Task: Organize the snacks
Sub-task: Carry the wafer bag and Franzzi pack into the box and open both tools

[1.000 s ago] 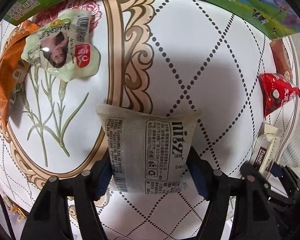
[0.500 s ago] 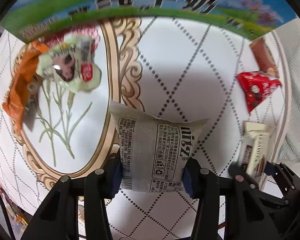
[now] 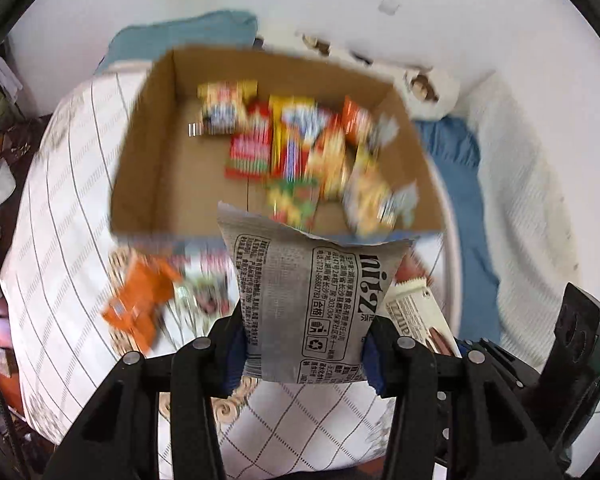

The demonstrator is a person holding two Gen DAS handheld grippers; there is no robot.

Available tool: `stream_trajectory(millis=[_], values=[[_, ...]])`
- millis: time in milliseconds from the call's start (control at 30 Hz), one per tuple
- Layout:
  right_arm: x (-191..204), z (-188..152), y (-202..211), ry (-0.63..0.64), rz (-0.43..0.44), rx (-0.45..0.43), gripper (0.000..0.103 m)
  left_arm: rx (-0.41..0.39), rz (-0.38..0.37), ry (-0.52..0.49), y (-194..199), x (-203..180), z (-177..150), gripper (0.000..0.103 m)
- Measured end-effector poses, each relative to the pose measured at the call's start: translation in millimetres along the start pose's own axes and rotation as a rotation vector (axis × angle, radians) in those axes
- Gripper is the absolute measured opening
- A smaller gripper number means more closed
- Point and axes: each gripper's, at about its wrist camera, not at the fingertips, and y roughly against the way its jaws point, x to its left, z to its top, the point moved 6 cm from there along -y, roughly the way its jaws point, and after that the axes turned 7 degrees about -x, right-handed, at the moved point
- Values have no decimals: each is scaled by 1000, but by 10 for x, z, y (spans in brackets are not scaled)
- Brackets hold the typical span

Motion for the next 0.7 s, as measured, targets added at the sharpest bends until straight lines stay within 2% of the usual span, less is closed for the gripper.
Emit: stream_trajectory(millis=[100,167,233,300,533,700], values=[[242,476,44,52,18,-79,60,-16,31,-9,26,163,405,45],[358,757,-4,73,21,-120,60,-14,78,-9,-34,311,671,45],[488,1040,-146,90,9,-140,60,17,112,-2,-221,494,819,45],[569,1209,-370,107,1,-123,60,72,152,8,-418,684,959,45],[596,1381,-1189,89,-17,-22,60,268,219,54,-989,1118,1075,45],[601,1350,-1589,69,-8,29,60,311,232,65,-1157,1181,1036,45]])
